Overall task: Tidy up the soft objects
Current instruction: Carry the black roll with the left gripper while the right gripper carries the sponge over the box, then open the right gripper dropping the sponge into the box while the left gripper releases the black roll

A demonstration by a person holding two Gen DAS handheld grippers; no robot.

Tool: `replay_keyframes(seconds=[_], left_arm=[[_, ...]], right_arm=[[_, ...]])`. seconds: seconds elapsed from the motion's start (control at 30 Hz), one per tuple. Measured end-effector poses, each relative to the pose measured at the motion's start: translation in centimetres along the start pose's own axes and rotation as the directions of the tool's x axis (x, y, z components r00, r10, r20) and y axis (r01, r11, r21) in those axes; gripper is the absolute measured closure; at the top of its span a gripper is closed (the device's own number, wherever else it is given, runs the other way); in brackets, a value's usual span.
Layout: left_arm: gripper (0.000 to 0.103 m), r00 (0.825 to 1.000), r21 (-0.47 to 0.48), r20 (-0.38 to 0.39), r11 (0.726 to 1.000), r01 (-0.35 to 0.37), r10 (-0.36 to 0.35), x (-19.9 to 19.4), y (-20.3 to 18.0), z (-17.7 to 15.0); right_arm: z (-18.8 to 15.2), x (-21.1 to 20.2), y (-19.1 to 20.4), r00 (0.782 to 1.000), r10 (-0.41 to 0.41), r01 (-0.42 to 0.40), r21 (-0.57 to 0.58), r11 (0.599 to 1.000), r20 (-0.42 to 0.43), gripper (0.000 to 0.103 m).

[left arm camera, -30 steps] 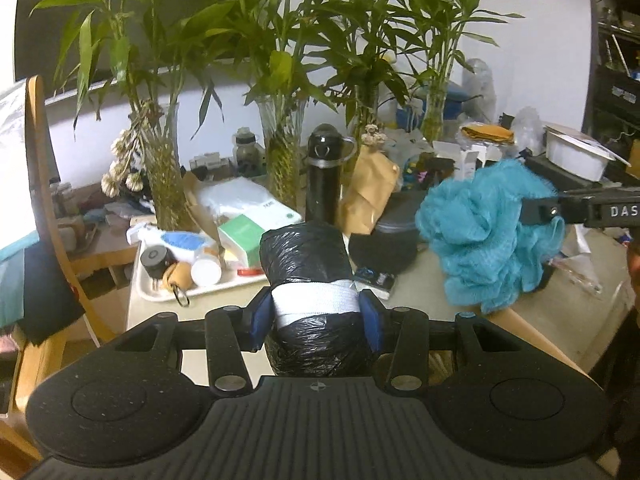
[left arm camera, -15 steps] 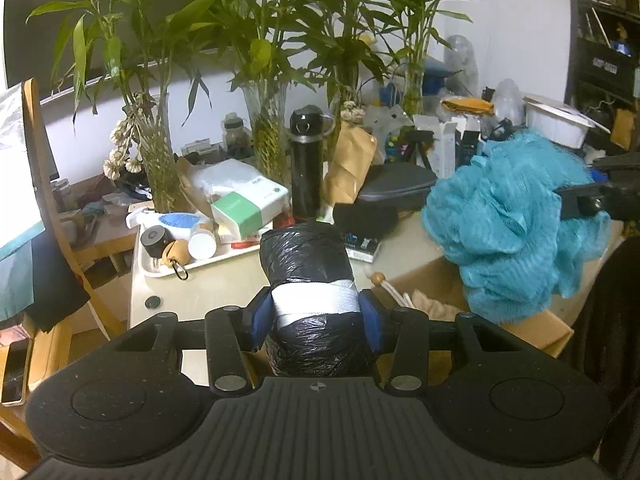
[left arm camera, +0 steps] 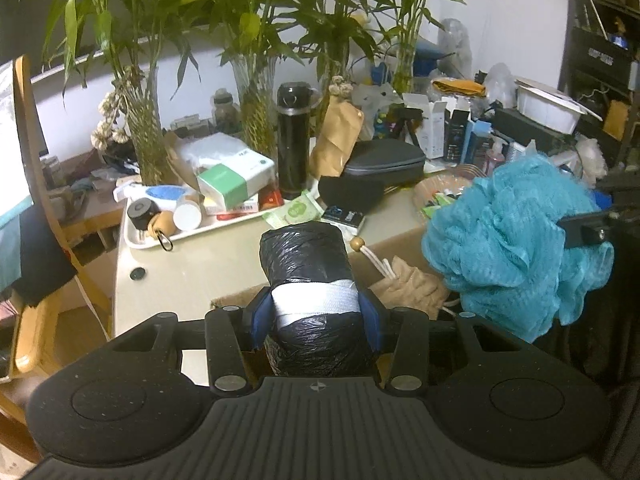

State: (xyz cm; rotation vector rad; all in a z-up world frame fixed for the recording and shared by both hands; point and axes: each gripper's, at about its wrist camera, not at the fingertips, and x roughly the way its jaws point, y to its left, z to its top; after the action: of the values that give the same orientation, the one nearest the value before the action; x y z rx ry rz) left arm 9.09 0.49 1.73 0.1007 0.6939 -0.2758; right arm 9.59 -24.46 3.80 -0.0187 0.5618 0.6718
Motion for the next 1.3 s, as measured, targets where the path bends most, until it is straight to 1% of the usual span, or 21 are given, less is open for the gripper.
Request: replay_keyframes(seconds=[0.07,0.1,0.13,0.17,0.2,0.23,0.27,0.33,0.63,0.73,0.87,0.97,1.07,1.13,1.2,1.23,1.27,1.3], left_arm=[[0.056,1.0,-0.001,0.014,1.0,0.026,-0.026,0.0,0.1,-0.1],[0.056,0.999,0.006,0.026,0.999,0.032,-0.032,0.1,0.1,-0.2],[0.053,0.999,0.012,0.036,1.0,0.025,-0.025,0.1,0.1,-0.4],[0.047,0.999,0.017,0.043,1.0,0.009,-0.01,0.1,0.1,-0.5],[0.044,0.999,0.02,0.048,1.0,-0.008,0.008,0.1,0.0,-0.7],[0.038,0.998,0.022,0.056,1.0,-0.021,0.02,0.0,0.0,-0.8],[0.035,0.998,0.024,0.061,0.999,-0.028,0.026,-0.2,-0.1,-0.9],[0.035,0.997,0.02,0.064,0.999,-0.033,0.032,-0.4,0.0,-1.2],[0.035,0.997,-0.085,0.059,0.996,-0.034,0.039,-0.7,1.8,-2.7],[0.035,0.996,-0.105,0.076,0.994,-0.039,0.047,-0.8,2.1,-3.3],[0.035,0.993,-0.123,0.089,0.99,-0.072,0.083,-0.8,2.5,-3.6],[0.035,0.992,-0.155,0.101,0.986,-0.063,0.08,-1.0,3.2,-3.7],[0.035,0.99,-0.173,0.117,0.983,-0.06,0.081,-1.2,3.6,-3.7],[0.035,0.989,-0.176,0.124,0.982,-0.061,0.084,-1.3,3.6,-3.8],[0.035,0.988,-0.177,0.126,0.982,-0.063,0.086,-1.3,3.7,-3.8],[0.035,0.988,-0.177,0.127,0.982,-0.061,0.084,-1.3,3.7,-3.8],[0.035,0.988,-0.175,0.131,0.983,-0.06,0.084,-1.4,3.7,-3.9],[0.035,0.987,-0.173,0.136,0.983,-0.06,0.084,-1.5,3.7,-3.9]], right_arm=[[-0.2,-0.1,0.0,1.0,0.001,-0.001,0.001,1.0,-0.004,0.065],[-0.2,0.0,0.1,1.0,0.0,0.0,0.002,1.0,-0.007,0.065],[-0.4,0.0,0.0,1.0,-0.002,0.002,0.005,1.0,-0.01,0.065],[-0.5,0.0,-0.1,1.0,-0.003,0.003,0.009,1.0,-0.012,0.065],[-0.5,0.1,-0.1,1.0,-0.005,0.005,0.014,1.0,-0.014,0.065],[-0.6,0.1,-0.3,1.0,-0.006,0.007,0.022,1.0,-0.017,0.065],[-0.7,0.1,-0.4,1.0,-0.008,0.008,0.028,1.0,-0.017,0.065],[-1.0,0.0,-0.5,1.0,-0.011,0.012,0.034,0.999,-0.018,0.065],[-1.1,0.0,-0.2,1.0,-0.012,0.012,0.03,0.999,-0.014,0.065],[-0.9,0.2,0.3,1.0,-0.009,0.009,0.018,1.0,-0.01,0.065],[-0.3,0.6,1.2,1.0,-0.004,0.004,-0.009,1.0,-0.002,0.065],[0.5,1.0,2.2,1.0,0.001,-0.001,-0.041,0.999,0.008,0.064],[1.0,1.6,3.3,1.0,0.026,-0.025,-0.056,0.998,0.012,0.064],[1.1,2.5,4.0,1.0,0.03,-0.031,-0.064,0.997,-0.006,0.057],[0.8,4.1,4.4,0.997,0.023,-0.028,-0.065,0.997,-0.069,0.042],[0.6,4.8,4.5,0.995,0.018,-0.024,-0.063,0.998,-0.097,0.038],[0.3,5.2,4.5,0.994,0.014,-0.021,-0.059,0.998,-0.107,0.032],[0.1,5.4,4.5,0.993,0.016,-0.022,-0.054,0.998,-0.113,0.023]])
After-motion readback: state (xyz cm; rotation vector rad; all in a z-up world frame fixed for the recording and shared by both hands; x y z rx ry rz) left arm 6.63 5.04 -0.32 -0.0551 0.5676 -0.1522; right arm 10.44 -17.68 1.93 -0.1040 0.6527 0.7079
